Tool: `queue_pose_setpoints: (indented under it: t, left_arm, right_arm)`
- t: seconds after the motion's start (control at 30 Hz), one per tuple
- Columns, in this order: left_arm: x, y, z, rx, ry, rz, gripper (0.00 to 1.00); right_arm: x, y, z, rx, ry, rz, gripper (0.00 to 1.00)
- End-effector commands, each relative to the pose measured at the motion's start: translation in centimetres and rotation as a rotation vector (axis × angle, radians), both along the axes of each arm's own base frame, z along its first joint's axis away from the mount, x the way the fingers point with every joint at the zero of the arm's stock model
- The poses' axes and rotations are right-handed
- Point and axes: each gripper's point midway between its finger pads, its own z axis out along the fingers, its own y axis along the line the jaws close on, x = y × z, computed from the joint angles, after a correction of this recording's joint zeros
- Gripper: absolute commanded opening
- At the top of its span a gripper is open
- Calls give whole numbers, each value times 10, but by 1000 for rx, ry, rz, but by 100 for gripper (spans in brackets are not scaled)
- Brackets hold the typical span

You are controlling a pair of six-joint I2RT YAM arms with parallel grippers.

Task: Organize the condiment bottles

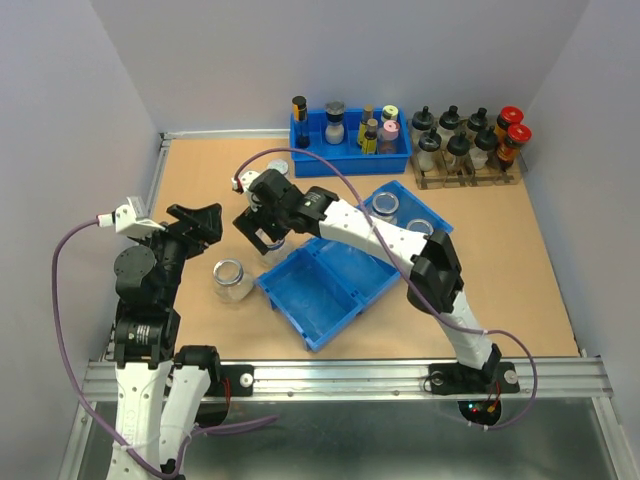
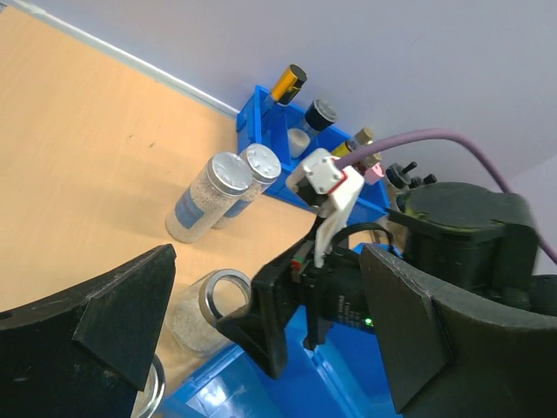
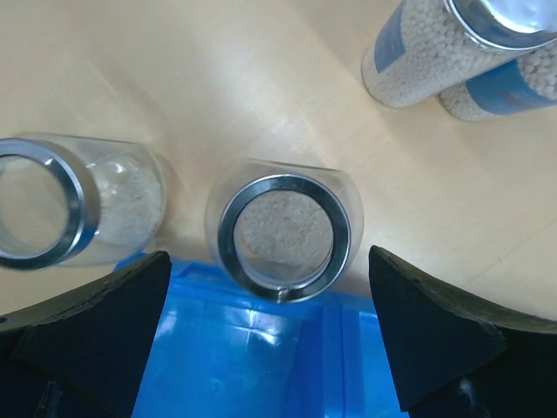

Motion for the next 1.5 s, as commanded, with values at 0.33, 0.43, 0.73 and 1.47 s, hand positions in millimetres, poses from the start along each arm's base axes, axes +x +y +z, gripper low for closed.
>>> queue_pose_setpoints:
  t: [0.33, 0.43, 0.73, 1.47]
  left_arm:
    - [-11, 8, 28, 47, -64, 36, 99]
    - [-12, 9, 29, 53, -64, 38, 99]
    - [-9, 6, 25, 39, -56, 25, 99]
    - [-5, 2, 24, 22, -57, 9, 99]
  right_arm:
    - [20, 23, -14, 0, -54, -18, 100]
    - [15, 22, -21, 1, -23, -28, 98]
    - [8, 10, -28, -15, 15, -50, 52]
    - [56, -29, 120, 175, -232, -194, 0]
